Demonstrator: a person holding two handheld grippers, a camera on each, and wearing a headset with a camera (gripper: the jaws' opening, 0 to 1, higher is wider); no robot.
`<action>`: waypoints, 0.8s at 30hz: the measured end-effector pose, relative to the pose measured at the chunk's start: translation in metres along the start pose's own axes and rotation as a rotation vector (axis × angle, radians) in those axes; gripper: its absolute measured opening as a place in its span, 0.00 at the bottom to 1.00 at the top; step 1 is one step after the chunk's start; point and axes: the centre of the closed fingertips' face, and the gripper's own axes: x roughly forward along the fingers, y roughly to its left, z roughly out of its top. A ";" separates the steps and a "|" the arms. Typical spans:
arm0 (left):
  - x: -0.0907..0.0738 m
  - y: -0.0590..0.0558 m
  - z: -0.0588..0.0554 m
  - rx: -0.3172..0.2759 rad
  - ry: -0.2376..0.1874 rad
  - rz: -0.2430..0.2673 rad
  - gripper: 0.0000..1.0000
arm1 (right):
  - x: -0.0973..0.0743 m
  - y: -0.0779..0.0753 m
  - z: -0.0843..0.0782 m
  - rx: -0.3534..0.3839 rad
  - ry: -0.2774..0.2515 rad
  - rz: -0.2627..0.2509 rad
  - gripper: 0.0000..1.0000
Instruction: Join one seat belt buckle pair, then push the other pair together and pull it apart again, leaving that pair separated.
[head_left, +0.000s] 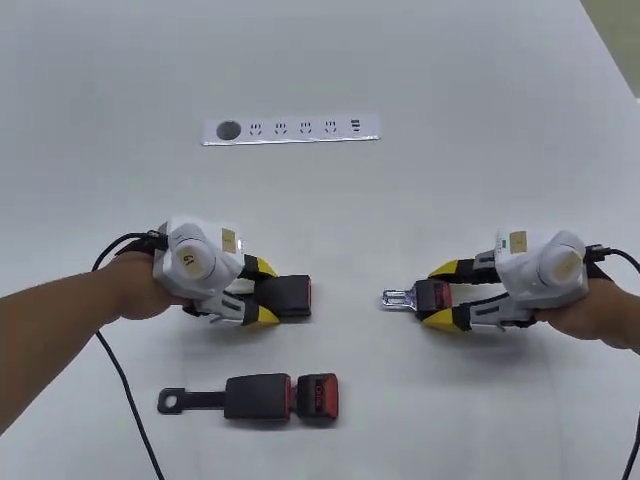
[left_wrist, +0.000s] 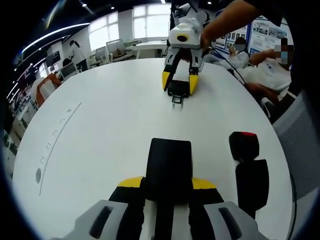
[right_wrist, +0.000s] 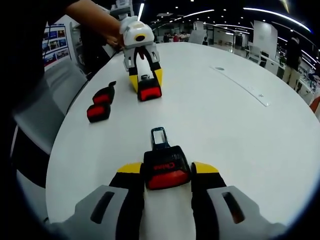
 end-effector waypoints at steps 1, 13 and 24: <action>0.000 0.000 0.000 -0.001 0.001 0.000 0.34 | 0.001 0.000 0.001 0.000 -0.002 0.000 0.34; 0.002 0.001 -0.001 0.010 0.012 -0.008 0.34 | 0.018 0.003 0.018 -0.013 -0.028 0.020 0.34; 0.002 0.003 -0.003 0.012 0.013 -0.008 0.34 | 0.038 0.004 0.032 -0.017 -0.054 0.030 0.34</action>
